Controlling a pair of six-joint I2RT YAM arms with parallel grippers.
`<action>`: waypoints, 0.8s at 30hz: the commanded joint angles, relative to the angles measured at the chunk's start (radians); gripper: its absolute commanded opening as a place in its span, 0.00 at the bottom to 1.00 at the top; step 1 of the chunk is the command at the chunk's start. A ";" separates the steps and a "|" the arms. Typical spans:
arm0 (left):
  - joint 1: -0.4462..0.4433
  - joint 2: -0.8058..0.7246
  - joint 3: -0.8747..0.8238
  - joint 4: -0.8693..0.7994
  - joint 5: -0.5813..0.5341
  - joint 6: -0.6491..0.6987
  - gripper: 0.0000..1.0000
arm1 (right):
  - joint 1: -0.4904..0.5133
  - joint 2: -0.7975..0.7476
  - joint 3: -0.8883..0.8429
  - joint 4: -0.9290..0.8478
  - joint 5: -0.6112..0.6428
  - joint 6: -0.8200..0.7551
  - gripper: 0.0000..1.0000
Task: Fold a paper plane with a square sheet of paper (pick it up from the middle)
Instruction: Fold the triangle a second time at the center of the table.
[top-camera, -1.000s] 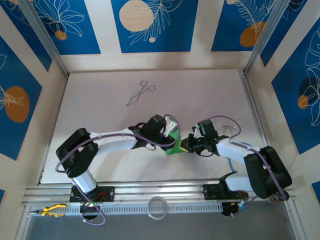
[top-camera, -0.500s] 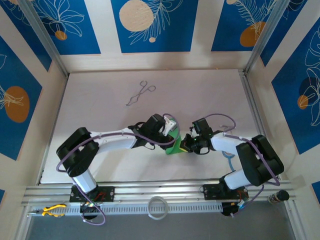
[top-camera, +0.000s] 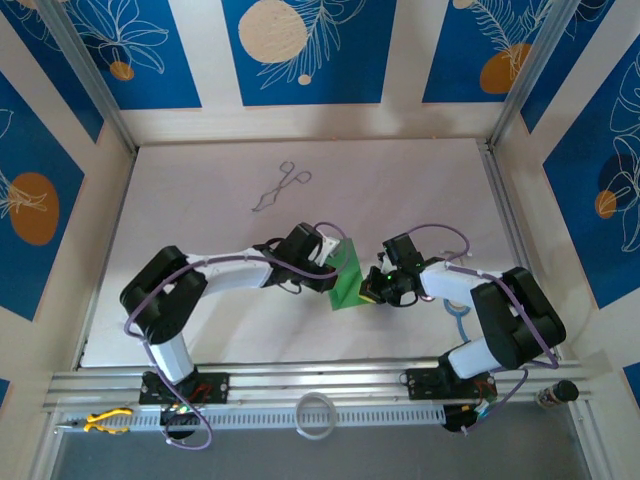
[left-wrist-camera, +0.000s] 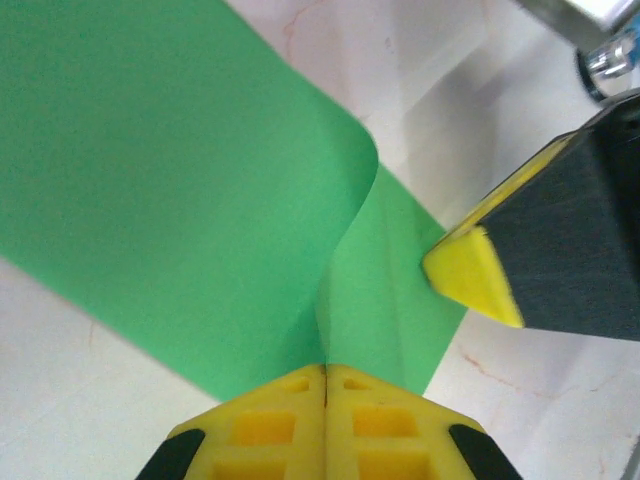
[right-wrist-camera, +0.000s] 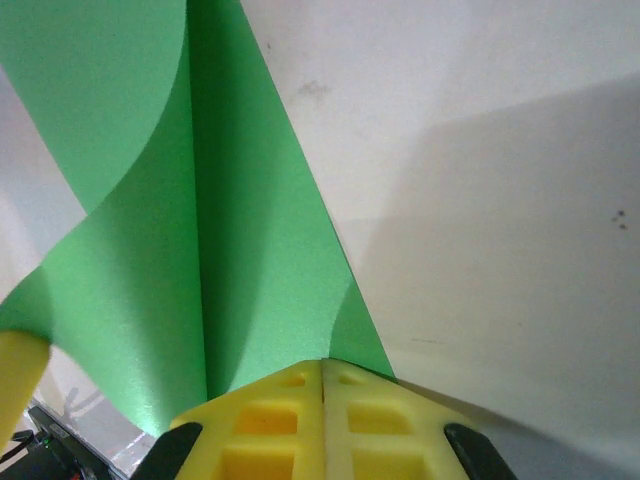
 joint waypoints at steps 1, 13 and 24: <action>0.011 0.025 0.038 -0.052 -0.024 0.012 0.00 | 0.008 0.016 0.003 -0.061 0.039 -0.016 0.00; 0.015 0.035 0.062 -0.066 -0.079 0.014 0.00 | 0.016 0.016 0.014 -0.063 0.033 -0.017 0.00; 0.015 0.058 0.086 -0.124 -0.143 0.031 0.00 | 0.019 0.025 0.023 -0.079 0.039 -0.018 0.00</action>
